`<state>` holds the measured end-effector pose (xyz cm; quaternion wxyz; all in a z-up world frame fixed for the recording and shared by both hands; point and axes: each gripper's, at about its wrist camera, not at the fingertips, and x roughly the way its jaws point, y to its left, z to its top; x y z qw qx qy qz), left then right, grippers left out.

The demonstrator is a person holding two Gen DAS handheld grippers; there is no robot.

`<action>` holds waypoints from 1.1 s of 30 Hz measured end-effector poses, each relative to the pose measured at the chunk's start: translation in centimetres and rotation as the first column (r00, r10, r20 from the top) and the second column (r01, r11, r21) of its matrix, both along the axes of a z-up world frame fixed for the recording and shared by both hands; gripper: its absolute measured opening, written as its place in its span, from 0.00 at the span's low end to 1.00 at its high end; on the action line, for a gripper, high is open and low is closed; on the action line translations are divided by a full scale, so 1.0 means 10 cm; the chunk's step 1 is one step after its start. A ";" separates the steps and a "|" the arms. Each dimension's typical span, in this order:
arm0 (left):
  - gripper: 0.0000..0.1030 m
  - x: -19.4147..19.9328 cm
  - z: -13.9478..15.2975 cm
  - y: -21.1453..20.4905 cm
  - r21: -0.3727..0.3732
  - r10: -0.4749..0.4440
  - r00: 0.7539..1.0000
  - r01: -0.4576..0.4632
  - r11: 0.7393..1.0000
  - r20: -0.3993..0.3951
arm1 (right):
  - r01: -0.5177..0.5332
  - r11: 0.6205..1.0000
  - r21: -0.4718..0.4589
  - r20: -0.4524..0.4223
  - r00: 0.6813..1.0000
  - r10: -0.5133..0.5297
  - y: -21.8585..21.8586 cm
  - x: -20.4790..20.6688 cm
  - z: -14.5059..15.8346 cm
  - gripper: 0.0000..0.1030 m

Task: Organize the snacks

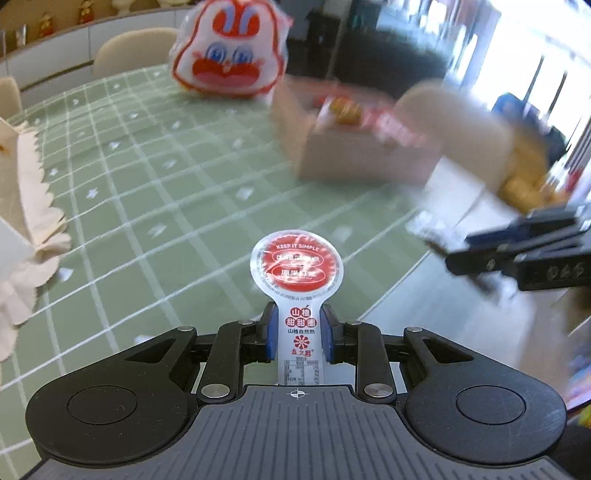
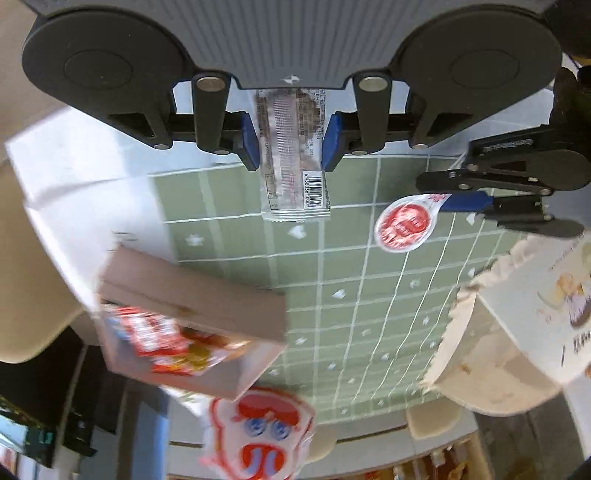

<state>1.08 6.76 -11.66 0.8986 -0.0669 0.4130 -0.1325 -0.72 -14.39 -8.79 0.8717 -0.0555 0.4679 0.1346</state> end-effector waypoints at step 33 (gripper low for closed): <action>0.28 1.91 0.59 -0.33 -0.182 0.165 0.984 -0.151 0.972 0.061 | 0.117 0.986 0.117 0.123 0.984 -0.131 -0.89 1.99 0.74 0.36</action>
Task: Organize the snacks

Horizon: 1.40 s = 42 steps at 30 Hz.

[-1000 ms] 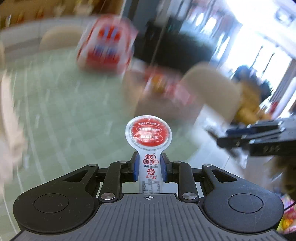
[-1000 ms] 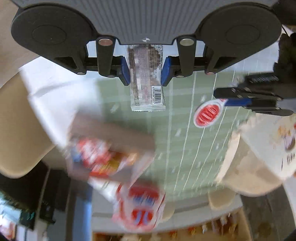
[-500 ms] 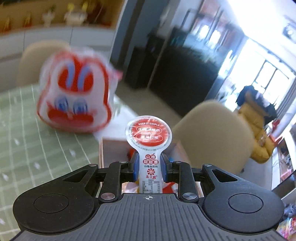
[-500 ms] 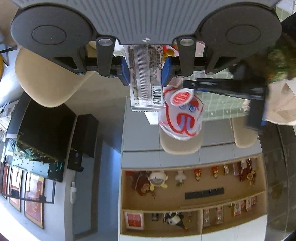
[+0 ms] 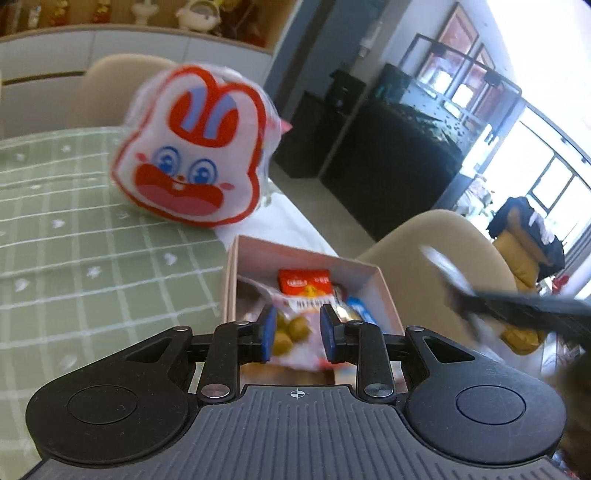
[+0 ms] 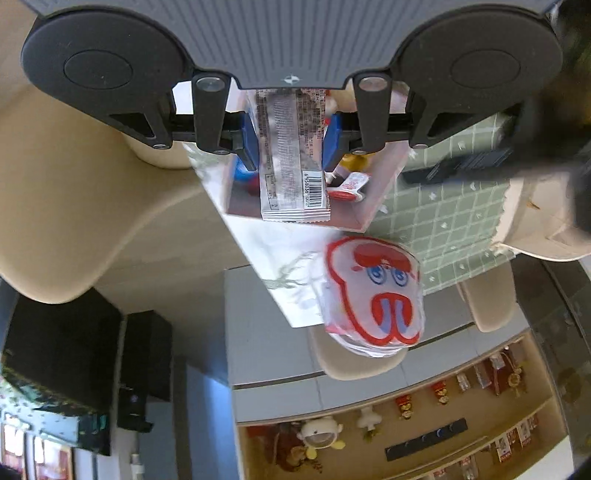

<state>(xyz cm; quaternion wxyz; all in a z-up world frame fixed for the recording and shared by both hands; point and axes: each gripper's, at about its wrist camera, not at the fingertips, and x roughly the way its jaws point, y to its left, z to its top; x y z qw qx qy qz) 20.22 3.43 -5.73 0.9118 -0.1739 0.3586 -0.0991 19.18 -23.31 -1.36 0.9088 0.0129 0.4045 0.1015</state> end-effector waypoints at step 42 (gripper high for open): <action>0.17 -2.38 0.50 0.10 0.221 -0.100 0.993 0.085 0.972 0.059 | 0.159 0.984 -0.077 0.038 0.987 -0.157 1.29 -2.62 0.04 0.77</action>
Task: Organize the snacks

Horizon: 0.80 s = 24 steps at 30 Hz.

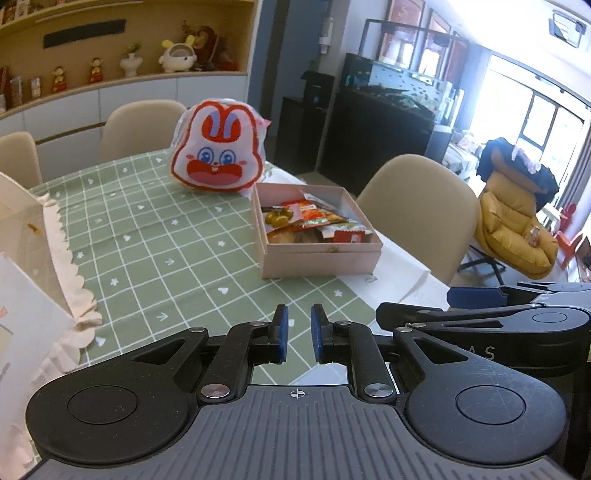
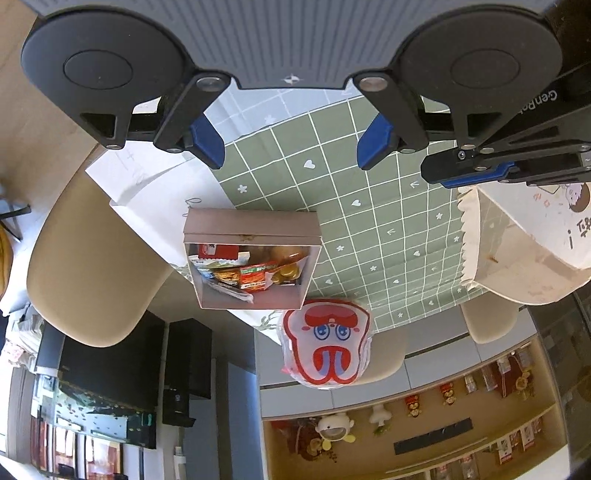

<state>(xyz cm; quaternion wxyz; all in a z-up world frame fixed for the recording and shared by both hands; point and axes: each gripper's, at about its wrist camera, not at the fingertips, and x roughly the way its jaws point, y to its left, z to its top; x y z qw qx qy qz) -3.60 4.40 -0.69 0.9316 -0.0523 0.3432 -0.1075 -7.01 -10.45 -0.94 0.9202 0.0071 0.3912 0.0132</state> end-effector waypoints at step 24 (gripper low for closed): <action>0.16 -0.02 -0.01 -0.06 -0.002 -0.019 1.000 0.019 1.000 -0.017 | 0.017 1.000 -0.004 -0.009 1.000 -0.017 -0.11 -0.05 -0.01 0.77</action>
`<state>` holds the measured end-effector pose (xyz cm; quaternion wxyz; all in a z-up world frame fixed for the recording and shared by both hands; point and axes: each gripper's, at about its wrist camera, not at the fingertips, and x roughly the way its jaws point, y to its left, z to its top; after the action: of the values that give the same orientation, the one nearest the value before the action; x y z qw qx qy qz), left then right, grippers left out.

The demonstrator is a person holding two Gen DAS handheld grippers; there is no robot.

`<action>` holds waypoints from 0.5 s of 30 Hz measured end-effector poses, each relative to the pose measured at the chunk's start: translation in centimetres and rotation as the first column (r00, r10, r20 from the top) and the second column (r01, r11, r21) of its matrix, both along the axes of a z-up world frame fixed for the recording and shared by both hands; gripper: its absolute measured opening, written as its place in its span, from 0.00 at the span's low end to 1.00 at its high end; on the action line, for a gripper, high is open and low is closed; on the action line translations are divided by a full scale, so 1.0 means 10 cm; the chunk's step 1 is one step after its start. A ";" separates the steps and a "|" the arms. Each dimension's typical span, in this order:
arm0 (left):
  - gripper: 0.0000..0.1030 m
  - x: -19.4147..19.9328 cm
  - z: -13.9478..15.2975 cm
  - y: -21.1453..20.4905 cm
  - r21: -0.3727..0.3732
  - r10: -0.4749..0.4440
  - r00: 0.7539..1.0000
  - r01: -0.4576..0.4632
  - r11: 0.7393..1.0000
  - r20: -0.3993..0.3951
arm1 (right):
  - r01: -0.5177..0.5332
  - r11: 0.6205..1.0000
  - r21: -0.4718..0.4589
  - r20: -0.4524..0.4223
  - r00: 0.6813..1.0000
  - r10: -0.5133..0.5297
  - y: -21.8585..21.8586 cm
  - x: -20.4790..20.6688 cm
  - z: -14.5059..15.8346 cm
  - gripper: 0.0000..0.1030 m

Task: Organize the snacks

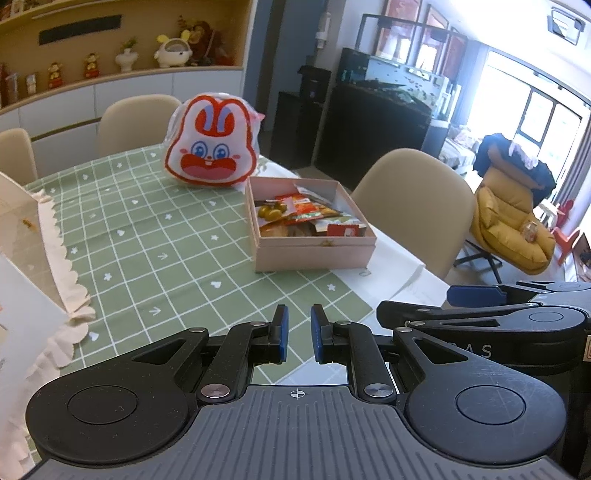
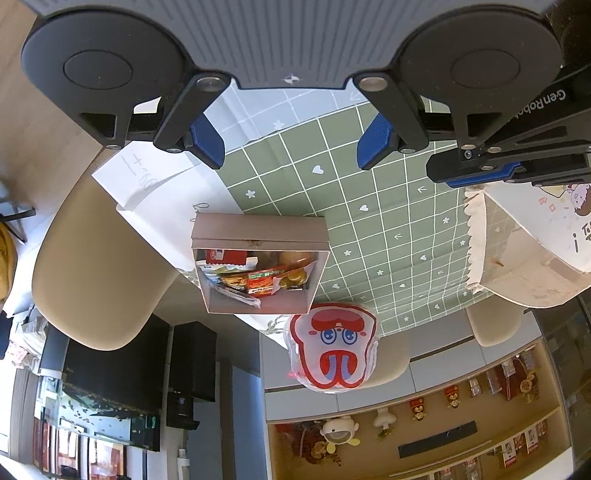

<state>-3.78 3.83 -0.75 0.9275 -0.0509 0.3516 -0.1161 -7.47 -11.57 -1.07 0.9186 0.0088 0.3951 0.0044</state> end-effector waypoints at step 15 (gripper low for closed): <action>0.16 0.09 -0.06 -0.12 0.009 -0.003 1.000 0.003 1.000 -0.008 | 0.008 1.000 0.012 0.000 1.000 -0.008 -0.15 0.03 0.01 0.77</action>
<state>-2.93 2.63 -1.31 0.9262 -0.0470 0.3559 -0.1157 -7.13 -13.06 -1.00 0.9185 0.0158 0.3951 0.0033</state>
